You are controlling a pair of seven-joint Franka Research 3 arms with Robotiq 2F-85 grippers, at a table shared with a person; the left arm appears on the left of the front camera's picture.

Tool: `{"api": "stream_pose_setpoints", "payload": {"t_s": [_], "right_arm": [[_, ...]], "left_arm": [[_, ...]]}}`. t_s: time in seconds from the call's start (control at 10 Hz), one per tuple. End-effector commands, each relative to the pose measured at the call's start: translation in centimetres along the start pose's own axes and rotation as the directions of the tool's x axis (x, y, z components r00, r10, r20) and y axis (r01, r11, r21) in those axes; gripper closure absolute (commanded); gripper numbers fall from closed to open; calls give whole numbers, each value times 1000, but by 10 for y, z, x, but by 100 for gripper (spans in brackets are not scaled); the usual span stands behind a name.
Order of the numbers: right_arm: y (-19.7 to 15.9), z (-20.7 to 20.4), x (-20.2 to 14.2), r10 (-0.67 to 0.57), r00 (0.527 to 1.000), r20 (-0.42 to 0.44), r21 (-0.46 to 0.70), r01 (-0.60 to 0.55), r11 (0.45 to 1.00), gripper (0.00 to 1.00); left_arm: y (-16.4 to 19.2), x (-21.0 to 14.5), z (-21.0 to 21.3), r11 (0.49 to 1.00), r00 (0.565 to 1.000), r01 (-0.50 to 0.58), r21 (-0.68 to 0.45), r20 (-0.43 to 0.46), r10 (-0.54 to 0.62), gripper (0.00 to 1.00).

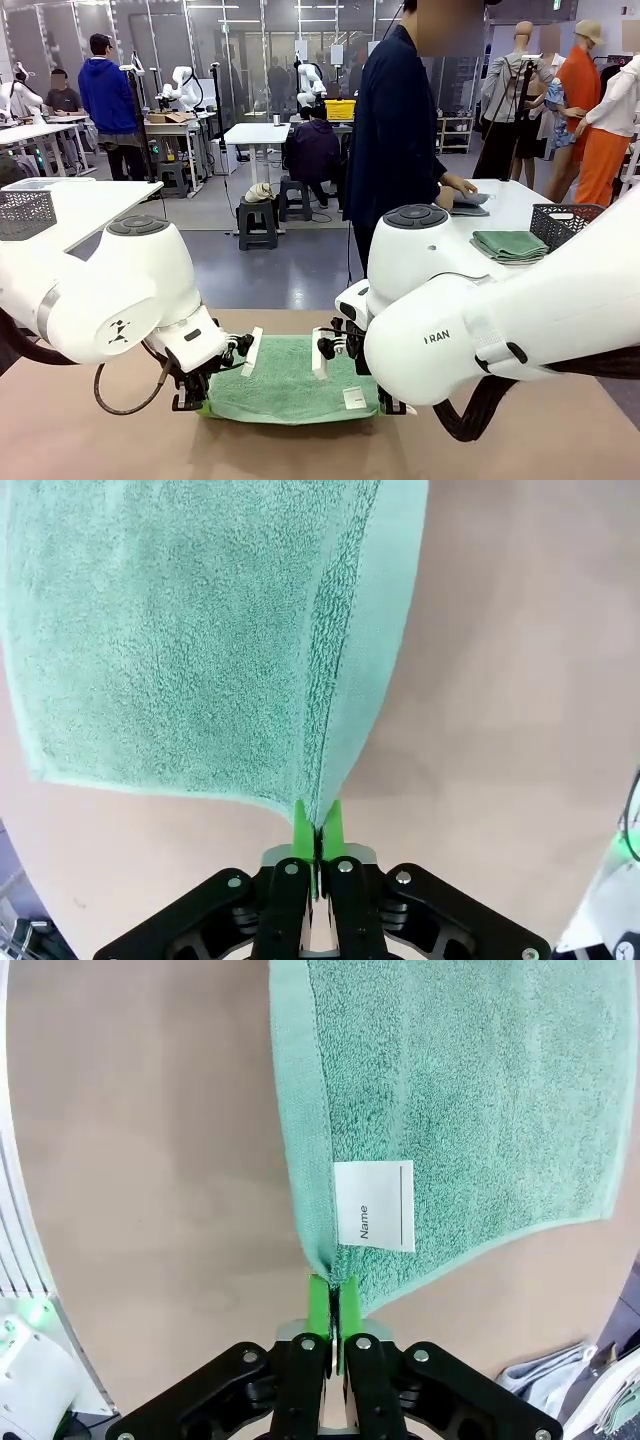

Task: Fold the towels and place them in the basket.
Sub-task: When a person lays out a Towel with hook on the table, fold it in half twice.

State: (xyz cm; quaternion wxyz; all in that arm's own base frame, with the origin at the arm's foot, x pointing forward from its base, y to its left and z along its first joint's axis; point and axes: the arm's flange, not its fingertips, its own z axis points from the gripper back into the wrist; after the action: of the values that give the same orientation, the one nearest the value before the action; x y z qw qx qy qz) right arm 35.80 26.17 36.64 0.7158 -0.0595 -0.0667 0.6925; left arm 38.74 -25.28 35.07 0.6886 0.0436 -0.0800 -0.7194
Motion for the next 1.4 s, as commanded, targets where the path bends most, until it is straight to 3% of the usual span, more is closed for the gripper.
{"api": "stream_pose_setpoints", "payload": {"t_s": [0.0, 0.2, 1.0, 1.3], "right_arm": [[1, -2, 0, 0, 1000, 5, -4, 0, 1000, 100], [0, 0, 0, 0, 1000, -1, 1, 0, 1000, 96], [-104, -12, 6, 71, 997, 22, -10, -71, 997, 96], [-142, -22, 11, 47, 999, -7, -8, -47, 999, 96]], "left_arm": [[-1, 0, -3, 1000, 1000, 10, -1, 4, -10, 100], [-1, 0, -1, 1000, 1000, 1, -3, -1, -1, 96], [100, 2, 10, 999, 997, 48, 26, -56, -46, 96], [136, 3, 9, 999, 996, 32, 39, -87, -28, 96]]}}
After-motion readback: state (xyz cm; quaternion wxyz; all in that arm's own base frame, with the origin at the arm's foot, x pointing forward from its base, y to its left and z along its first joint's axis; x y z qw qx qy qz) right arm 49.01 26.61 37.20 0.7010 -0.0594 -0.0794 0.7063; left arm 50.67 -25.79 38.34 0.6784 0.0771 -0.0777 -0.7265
